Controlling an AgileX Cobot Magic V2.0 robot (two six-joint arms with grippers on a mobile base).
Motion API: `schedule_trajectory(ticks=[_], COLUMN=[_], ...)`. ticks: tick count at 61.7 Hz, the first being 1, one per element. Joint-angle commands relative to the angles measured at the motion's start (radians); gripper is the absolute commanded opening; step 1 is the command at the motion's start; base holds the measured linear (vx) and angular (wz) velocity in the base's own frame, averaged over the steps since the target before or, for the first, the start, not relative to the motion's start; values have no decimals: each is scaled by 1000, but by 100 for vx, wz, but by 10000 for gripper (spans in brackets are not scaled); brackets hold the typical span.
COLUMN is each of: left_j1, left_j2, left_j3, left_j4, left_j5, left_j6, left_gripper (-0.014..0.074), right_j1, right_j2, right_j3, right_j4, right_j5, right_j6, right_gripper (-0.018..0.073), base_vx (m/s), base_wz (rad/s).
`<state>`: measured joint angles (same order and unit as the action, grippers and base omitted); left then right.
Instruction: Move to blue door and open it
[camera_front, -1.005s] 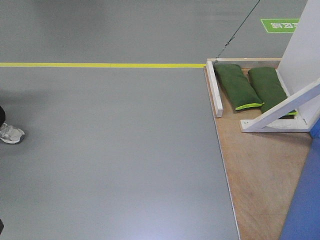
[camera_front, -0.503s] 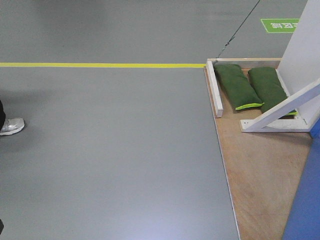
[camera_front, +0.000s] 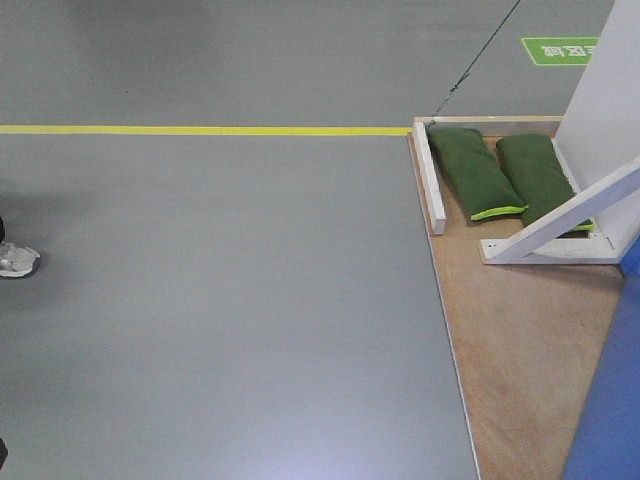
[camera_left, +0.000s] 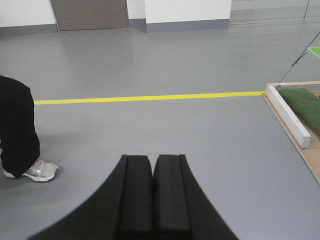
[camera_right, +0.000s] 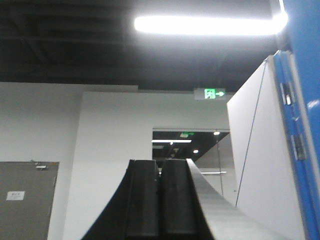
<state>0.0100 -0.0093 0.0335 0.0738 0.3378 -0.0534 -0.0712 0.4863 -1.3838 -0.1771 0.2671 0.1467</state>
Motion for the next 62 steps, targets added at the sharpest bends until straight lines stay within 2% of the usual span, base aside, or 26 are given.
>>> schedule_trajectory(ticks=[1,6,10,12,19,29,34,39,48,62], left_j1=[-5,-5,-5,-5,-5,-5,-5,-5,-5,-5], left_j2=[-19,-19,-19,-19,-19,-19,-19,-19,-19,-19], left_j3=[-35,-35,-35,-35,-35,-35,-35,-35,-35,-35], left_j4=[1,1,1,1,1,1,1,1,1,1], left_j5=[-83,-83,-83,-83,-83,-83,-83,-83,-83,-83], left_j6=[-4,-4,-4,-4,-4,-4,-4,-4,-4,-4], left_gripper=[71,71,71,71,71,71,71,71,71,71], right_j1=[-72,-148,-219,-262,-419,-659,-753,-833,-985,-1152], right_j2=[56,75,91,100,113,113,118,129,156,225], right_j3=[-51,-57,-57,-57,-57,-57,-57,-57,-57,-57], right_j4=[41,96,177,249,564,1122,1282,1364,1436,1441], right_j5=[-78,-88,-84,-83,-83,-100,-120,-149,-234,-464], right_j6=[-7,-7,-7,-7,-7,-7,-7,-7,-7,-7], right_gripper=[-4,-4,-4,-4,-4,-4,-4,-4,-4,-4], base_vx=[0,0,0,0,0,0,0,0,0,0], base_wz=[0,0,0,0,0,0,0,0,0,0])
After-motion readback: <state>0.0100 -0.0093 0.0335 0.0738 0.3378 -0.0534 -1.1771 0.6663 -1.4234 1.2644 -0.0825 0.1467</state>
